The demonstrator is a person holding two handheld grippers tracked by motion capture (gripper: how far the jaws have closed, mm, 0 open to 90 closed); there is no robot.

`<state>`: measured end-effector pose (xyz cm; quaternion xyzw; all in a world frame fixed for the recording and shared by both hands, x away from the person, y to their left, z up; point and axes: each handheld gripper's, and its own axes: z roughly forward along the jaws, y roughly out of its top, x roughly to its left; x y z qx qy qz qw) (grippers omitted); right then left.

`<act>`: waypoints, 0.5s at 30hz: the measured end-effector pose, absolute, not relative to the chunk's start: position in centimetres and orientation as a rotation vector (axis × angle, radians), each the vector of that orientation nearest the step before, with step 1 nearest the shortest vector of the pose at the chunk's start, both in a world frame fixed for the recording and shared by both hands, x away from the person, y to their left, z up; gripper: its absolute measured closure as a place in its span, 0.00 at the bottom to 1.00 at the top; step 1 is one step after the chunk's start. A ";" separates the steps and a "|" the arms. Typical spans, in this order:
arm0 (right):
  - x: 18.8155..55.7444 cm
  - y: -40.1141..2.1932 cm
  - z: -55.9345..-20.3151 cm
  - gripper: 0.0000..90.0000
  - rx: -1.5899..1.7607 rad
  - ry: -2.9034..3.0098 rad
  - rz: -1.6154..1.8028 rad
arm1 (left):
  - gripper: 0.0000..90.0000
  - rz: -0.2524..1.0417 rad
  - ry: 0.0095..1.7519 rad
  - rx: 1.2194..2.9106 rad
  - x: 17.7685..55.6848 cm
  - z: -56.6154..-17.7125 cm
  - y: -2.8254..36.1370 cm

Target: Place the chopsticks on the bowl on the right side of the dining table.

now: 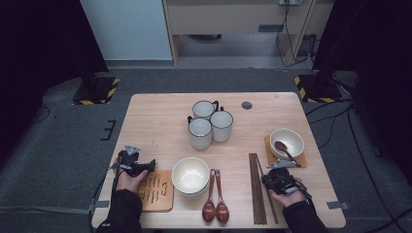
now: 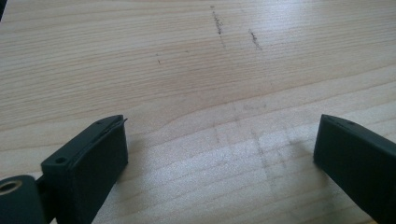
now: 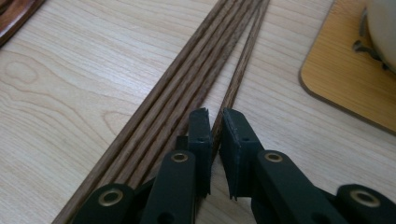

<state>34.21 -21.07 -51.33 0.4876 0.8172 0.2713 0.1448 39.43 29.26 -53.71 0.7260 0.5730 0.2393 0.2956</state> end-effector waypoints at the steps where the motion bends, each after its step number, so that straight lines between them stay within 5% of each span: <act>1: 34.2 -21.2 -51.3 0.92 1.400 2.355 0.773 | 0.02 0.637 1.525 1.931 39.4 -53.7 29.3; 15: 34.6 -21.9 -51.2 0.94 1.432 2.320 0.728 | 0.02 0.637 1.524 1.932 39.4 -53.7 29.3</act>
